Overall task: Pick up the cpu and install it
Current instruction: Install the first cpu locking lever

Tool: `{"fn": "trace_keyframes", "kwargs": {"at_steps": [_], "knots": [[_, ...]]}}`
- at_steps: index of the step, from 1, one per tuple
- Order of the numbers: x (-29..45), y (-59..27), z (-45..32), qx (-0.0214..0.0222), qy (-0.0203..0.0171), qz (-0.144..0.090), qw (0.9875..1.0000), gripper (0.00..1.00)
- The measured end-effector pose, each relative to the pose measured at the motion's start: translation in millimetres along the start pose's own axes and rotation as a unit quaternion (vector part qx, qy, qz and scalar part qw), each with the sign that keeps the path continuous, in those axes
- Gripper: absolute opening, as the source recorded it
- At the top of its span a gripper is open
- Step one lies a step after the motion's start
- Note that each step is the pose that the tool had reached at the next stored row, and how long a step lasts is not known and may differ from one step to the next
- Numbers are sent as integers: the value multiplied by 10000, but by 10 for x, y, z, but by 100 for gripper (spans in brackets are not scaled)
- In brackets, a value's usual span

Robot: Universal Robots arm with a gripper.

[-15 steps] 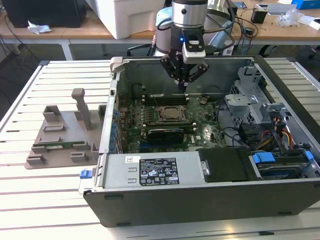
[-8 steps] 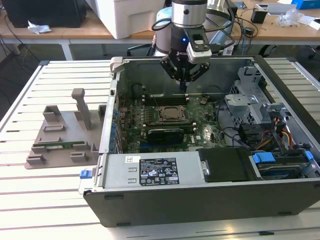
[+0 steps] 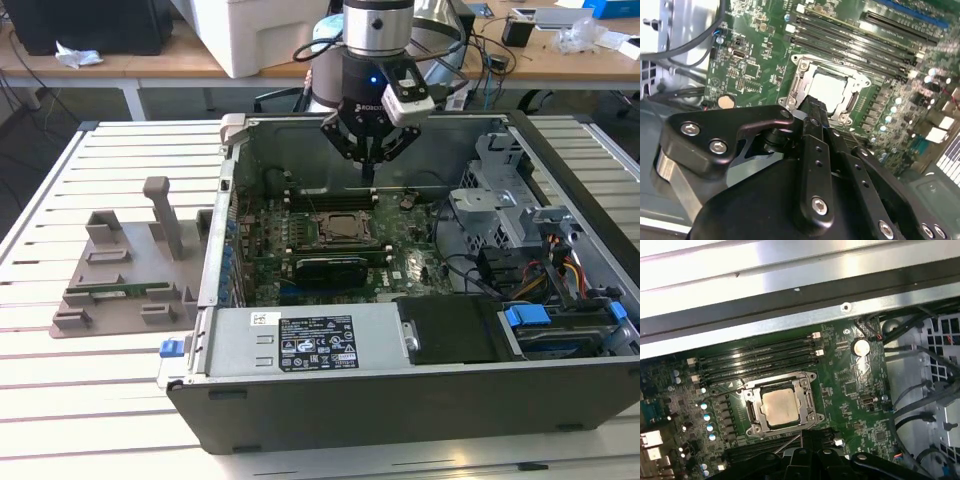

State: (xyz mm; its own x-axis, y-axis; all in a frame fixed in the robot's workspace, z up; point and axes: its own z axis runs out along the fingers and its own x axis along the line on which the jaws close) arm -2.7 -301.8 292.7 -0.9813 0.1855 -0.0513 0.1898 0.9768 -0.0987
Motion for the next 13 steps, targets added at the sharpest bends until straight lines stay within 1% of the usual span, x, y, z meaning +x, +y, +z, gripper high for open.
{"fn": "trace_keyframes", "kwargs": {"at_steps": [1, 3, 4, 5, 7, 11, 12, 13], "knots": [[0, 0, 0, -8, -15, -150, 9999, 11], [0, 0, 0, -19, -38, -380, 9993, 11], [0, 0, 0, -28, -55, -559, 9984, 11], [0, 0, 0, -33, -65, -657, 9978, 11], [0, 0, 0, -40, -78, -780, 9969, 11], [0, 0, 0, -54, -104, -1049, 9944, 11], [0, 0, 0, -60, -116, -1168, 9931, 11], [0, 0, 0, -62, -121, -1224, 9924, 11]]}}
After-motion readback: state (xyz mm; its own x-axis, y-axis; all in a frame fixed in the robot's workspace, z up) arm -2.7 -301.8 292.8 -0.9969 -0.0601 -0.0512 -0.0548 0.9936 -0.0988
